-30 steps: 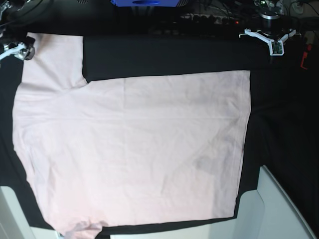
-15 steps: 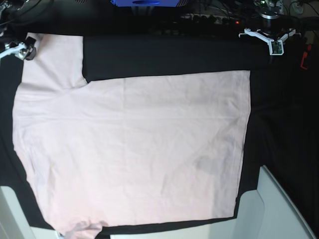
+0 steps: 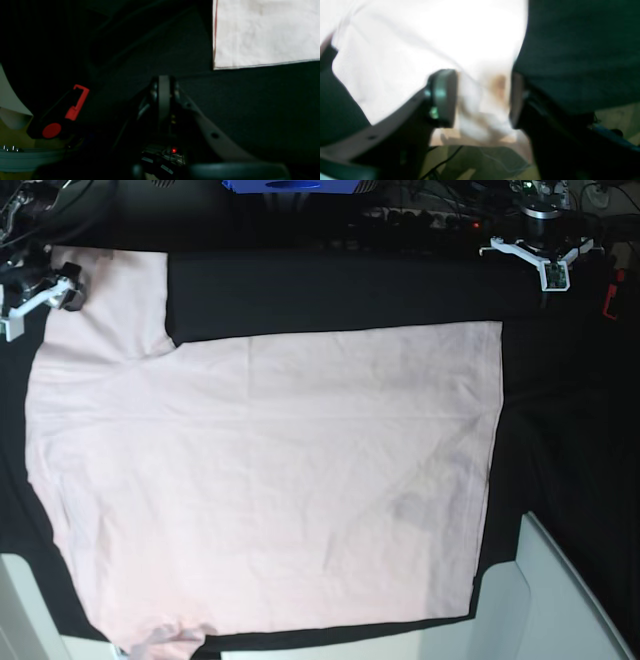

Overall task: Fold the T-shirt properly
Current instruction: 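Move both grippers down to the shirt's collar-side corners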

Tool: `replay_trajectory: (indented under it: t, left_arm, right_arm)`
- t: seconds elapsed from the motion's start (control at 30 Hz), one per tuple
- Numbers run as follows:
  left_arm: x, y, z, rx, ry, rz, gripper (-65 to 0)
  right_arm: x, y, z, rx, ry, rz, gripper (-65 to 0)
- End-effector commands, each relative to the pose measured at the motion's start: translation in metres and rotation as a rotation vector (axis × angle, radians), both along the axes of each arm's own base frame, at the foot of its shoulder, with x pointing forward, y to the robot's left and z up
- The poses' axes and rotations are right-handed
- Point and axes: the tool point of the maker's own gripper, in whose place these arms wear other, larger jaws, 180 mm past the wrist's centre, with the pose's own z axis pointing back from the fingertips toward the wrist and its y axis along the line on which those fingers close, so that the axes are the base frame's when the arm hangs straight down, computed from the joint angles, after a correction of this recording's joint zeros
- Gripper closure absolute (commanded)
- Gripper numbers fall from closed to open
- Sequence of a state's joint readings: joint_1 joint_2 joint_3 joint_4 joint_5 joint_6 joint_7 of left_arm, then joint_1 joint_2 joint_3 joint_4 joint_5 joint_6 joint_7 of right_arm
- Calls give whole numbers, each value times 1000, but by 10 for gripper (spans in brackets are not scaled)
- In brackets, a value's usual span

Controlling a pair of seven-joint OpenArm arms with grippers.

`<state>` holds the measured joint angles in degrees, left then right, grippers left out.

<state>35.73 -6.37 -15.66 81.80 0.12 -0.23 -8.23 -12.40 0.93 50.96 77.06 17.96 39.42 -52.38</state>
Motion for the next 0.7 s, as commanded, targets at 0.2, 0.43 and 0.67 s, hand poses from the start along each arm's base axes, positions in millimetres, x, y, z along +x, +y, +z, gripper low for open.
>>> replay_trajectory:
  t: [0.2, 0.43, 0.67]
  left_arm:
    - [8, 3, 9, 17, -41, 0, -262]
    - [25, 2, 7, -27, -83, 28, -351]
    - [29, 2, -7, -325, -161, 123, -438]
  right_arm:
    - [0, 2, -1, 10, 8, 15, -1]
    - [-8, 10, -12, 50, 35, 6, 0]
    - [-8, 9, -11, 44, 33, 8, 0]
